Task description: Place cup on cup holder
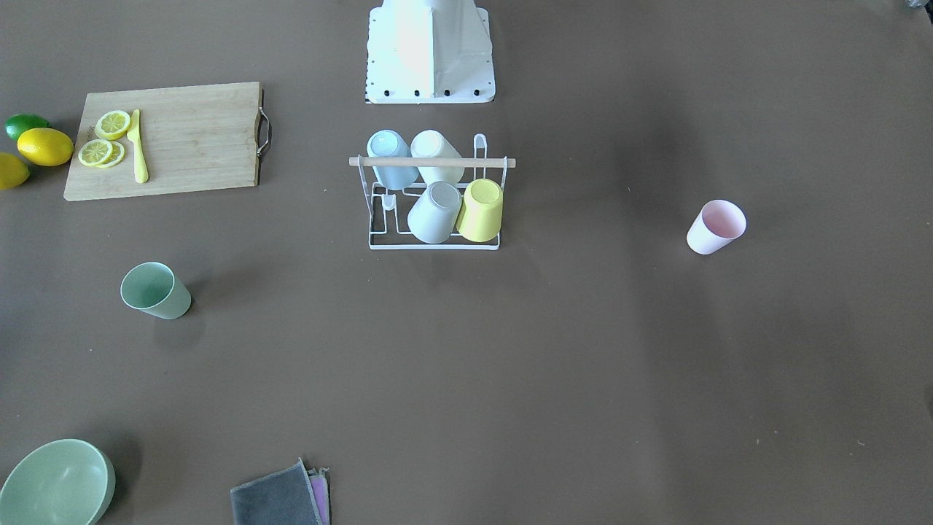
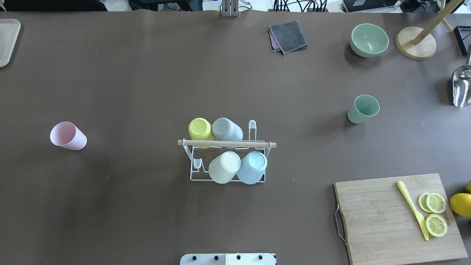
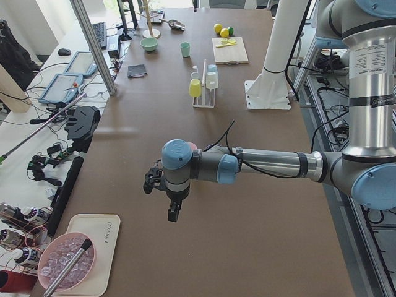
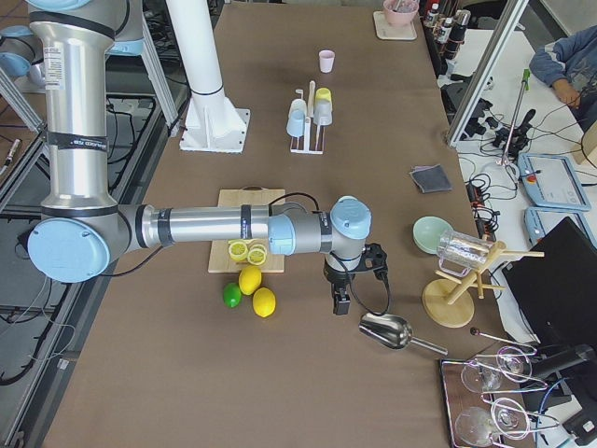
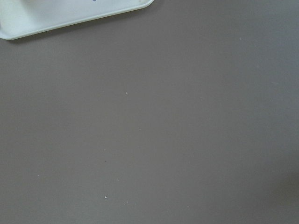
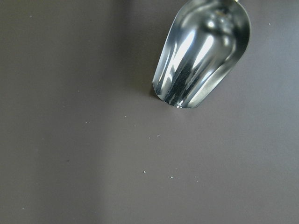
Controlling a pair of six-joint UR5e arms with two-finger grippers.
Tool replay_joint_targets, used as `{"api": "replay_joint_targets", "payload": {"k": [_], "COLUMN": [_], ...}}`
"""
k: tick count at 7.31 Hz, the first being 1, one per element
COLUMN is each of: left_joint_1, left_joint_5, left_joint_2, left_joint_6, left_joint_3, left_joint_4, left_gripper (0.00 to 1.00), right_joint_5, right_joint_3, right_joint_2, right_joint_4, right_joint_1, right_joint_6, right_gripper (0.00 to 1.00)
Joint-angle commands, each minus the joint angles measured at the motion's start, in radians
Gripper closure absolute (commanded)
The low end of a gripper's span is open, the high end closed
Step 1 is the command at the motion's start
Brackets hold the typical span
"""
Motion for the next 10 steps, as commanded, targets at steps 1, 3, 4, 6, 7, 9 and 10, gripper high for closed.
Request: {"api": "replay_joint_targets", "payload": {"k": [1, 3, 4, 6, 7, 9, 10], "left_joint_1": [0.000, 0.000, 0.000, 0.000, 0.000, 0.000, 0.000], "left_joint_5": [0.000, 0.000, 0.000, 0.001, 0.000, 0.000, 0.001], "left_joint_2": [0.000, 0.000, 0.000, 0.000, 0.000, -0.002, -0.003], "left_joint_6": [0.001, 0.004, 0.004, 0.004, 0.004, 0.006, 0.006], "left_joint_3": [0.000, 0.002, 0.002, 0.002, 0.000, 0.002, 0.002], "left_joint_4": [0.000, 0.000, 0.000, 0.000, 0.000, 0.002, 0.003], "left_gripper": [0.02, 0.02, 0.02, 0.02, 0.02, 0.02, 0.02], "right_joint_5": [-0.009, 0.009, 0.006, 0.001, -0.006, -0.032, -0.050], "right_joint_3": [-0.010, 0.015, 0.016, 0.044, 0.042, 0.027, 0.025], "right_joint_2": [0.020, 0.028, 0.020, 0.020, 0.023, 0.104, 0.150], "right_joint_4": [0.001, 0.001, 0.004, 0.023, 0.046, 0.069, 0.054], "right_joint_1": [-0.069, -0.070, -0.068, -0.070, -0.071, -0.121, -0.152], "right_joint_6": [-0.007, 0.009, 0.009, 0.008, -0.003, 0.008, 0.011], "right_gripper": [0.00, 0.00, 0.00, 0.00, 0.00, 0.00, 0.00]}}
